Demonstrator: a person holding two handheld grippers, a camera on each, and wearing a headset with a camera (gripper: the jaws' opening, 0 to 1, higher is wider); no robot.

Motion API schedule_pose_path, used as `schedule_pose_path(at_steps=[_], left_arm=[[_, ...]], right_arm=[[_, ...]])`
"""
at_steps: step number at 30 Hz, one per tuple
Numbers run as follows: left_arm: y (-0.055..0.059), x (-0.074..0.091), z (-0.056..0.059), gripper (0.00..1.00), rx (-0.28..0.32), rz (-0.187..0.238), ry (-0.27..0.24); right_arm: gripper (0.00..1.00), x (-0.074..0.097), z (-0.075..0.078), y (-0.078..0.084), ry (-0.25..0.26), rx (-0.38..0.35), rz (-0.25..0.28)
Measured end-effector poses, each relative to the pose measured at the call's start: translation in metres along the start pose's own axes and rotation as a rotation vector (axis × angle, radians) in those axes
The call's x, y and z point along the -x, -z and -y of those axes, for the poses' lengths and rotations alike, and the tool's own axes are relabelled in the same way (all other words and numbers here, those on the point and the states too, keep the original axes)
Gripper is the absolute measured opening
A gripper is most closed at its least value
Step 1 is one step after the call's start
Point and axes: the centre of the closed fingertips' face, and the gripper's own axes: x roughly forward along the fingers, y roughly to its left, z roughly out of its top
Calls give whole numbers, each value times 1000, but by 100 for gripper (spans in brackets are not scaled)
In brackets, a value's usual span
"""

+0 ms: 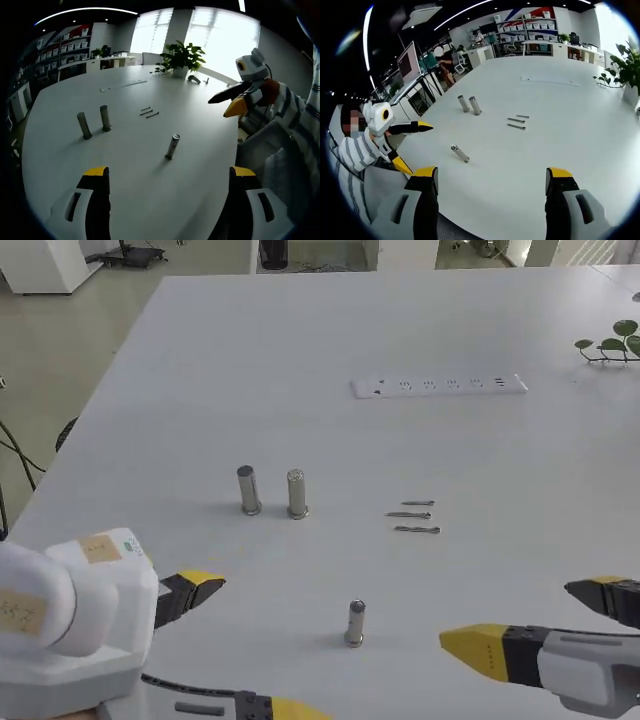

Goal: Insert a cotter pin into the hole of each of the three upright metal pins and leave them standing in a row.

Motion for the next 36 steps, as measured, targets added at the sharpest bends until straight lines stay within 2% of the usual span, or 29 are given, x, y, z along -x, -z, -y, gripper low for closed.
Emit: schedule_pose_path(at_steps=[2,4,6,7,12,19,23,26,28,31,33,36], left_arm=[[1,0,1,99,3,1,-2],[-1,0,3,99,28,21,0],[-2,0,3,97,14,29,-18],[0,1,1,95,-20,13,-29],[-3,2,4,95,-6,25,-20],[-2,3,0,94,-34,3,-37],[-7,6,-4,93,-37,24,-44],[-9,7,-5,93,-27,29,-43],[-10,7,-6,93,-26,29,-45],[-11,7,-5,93,-14,34,-39],[-12,8,-6,93,-14,35,-43],[-15,8,-7,93,-17,45,-46]], right_arm=[[87,0,1,0,3,0,-2],[87,0,1,0,3,-3,-2],[87,0,2,1,4,-4,-3],[87,1,2,1,5,-3,-4],[87,0,5,-3,13,9,-9],[86,-2,13,-17,31,38,1],[84,-4,21,-30,45,93,-5],[83,-6,29,-45,58,143,0],[82,-7,31,-51,54,147,2],[80,-13,30,-67,11,186,3],[79,-17,35,-77,22,242,-4],[79,-23,40,-87,28,287,-12]])
